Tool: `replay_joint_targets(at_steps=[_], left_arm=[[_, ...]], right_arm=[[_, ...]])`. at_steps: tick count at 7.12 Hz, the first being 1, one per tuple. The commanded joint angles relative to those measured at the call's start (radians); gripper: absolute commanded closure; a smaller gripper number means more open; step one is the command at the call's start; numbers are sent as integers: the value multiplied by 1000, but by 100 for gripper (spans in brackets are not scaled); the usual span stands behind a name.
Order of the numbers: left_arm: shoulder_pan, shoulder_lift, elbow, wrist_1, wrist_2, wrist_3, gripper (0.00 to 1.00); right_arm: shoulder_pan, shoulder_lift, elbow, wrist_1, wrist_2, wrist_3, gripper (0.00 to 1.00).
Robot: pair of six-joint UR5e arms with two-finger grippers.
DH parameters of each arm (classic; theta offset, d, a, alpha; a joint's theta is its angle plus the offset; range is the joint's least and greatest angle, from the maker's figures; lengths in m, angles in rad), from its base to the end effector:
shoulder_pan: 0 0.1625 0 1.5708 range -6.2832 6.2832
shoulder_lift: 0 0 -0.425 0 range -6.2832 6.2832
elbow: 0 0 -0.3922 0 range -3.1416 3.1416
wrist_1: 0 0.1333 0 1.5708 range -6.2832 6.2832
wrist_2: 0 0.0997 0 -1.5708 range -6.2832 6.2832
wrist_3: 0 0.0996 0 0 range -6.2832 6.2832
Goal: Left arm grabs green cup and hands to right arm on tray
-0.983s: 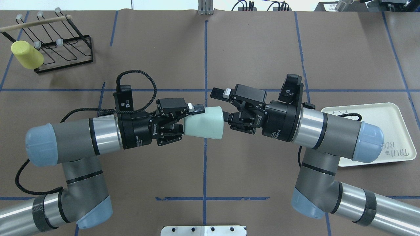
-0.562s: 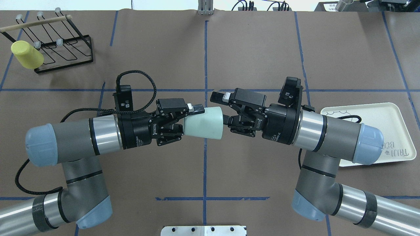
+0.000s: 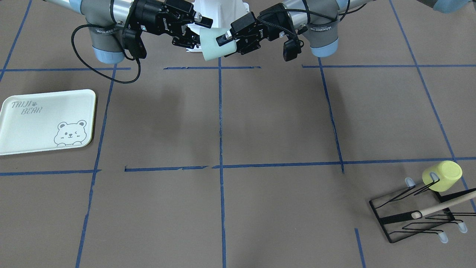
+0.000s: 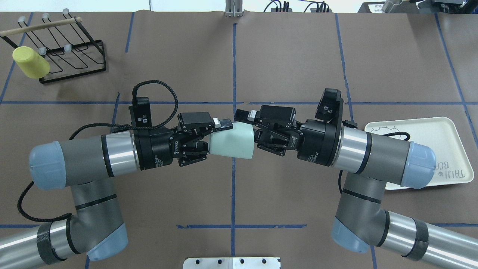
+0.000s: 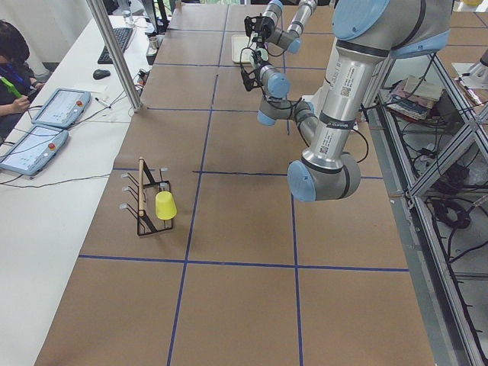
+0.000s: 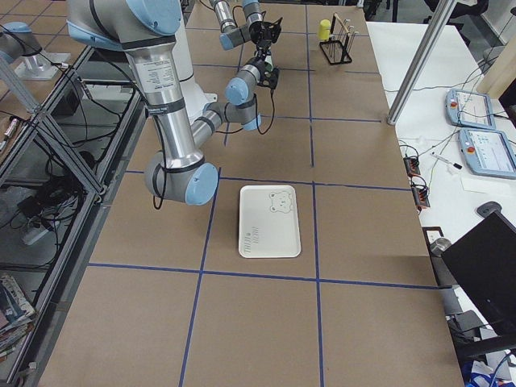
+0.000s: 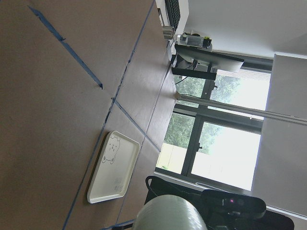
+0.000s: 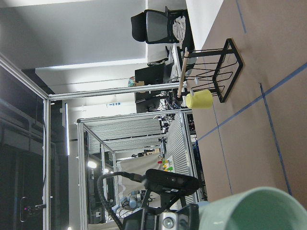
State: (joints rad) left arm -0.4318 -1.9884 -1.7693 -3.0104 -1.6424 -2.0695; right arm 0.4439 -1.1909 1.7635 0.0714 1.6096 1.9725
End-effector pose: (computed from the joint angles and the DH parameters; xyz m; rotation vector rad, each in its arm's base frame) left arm 0.4321 -0.3380 0.1898 -0.1151 2.0893 -0.4994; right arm -0.4023 -0.3346 0.2052 0.0256 -2.2472 0.4210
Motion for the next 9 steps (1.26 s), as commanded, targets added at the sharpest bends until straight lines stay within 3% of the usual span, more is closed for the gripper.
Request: replay_joint_targets(at_steps=[1, 9], left_arm=[[1, 0, -1, 1, 0, 0, 42], [-1, -1, -15, 1, 0, -1, 42]], right_arm=[[-2, 0, -1, 1, 0, 0, 64], [-7, -1, -4, 1, 0, -4, 65]])
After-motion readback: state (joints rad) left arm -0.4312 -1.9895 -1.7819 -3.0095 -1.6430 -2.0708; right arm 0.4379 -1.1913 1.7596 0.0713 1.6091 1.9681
